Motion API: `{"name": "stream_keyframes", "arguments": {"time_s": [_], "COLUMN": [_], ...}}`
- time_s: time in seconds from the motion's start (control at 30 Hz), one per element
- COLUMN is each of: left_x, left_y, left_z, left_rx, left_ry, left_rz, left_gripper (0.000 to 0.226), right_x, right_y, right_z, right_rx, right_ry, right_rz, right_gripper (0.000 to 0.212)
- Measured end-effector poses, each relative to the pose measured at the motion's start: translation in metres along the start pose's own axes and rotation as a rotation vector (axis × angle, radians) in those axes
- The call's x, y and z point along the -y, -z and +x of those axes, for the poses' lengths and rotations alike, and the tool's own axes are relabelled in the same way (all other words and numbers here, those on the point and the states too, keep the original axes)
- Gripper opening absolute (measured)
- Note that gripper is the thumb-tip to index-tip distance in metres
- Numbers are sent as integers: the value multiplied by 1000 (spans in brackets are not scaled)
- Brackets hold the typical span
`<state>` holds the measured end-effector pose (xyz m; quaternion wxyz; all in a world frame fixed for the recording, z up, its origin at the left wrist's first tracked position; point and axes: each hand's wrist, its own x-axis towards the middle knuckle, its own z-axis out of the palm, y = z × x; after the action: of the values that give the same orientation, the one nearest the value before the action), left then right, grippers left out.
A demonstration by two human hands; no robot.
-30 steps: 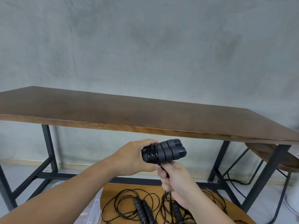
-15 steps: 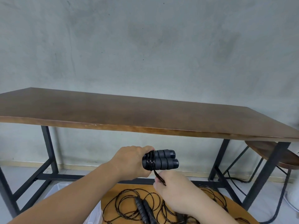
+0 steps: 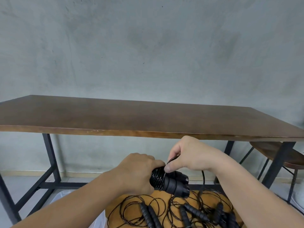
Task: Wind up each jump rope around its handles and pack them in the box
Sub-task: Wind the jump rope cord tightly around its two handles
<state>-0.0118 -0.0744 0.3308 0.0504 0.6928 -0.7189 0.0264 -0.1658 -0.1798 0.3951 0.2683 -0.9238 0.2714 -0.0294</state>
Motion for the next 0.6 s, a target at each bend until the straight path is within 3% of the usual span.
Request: {"name": "stream_keyframes", "arguments": {"time_s": [0.13, 0.27, 0.47, 0.6], "left_x": [-5, -5, -7, -7], "left_y": [3, 4, 3, 4], "left_z": [-7, -9, -12, -13], "left_rx": [49, 55, 103, 19], "left_ry": [7, 42, 35, 15], "left_rz": [-207, -466, -719, -798], "left_gripper": [38, 43, 48, 48], "right_x": [-20, -40, -62, -67], "right_y": [1, -12, -37, -60], "right_z": [8, 12, 17, 14], "right_rx": [48, 143, 251, 117], "right_ry": [20, -8, -24, -71], "right_rz": [217, 596, 1046, 1328], "right_gripper": [23, 26, 17, 35]}}
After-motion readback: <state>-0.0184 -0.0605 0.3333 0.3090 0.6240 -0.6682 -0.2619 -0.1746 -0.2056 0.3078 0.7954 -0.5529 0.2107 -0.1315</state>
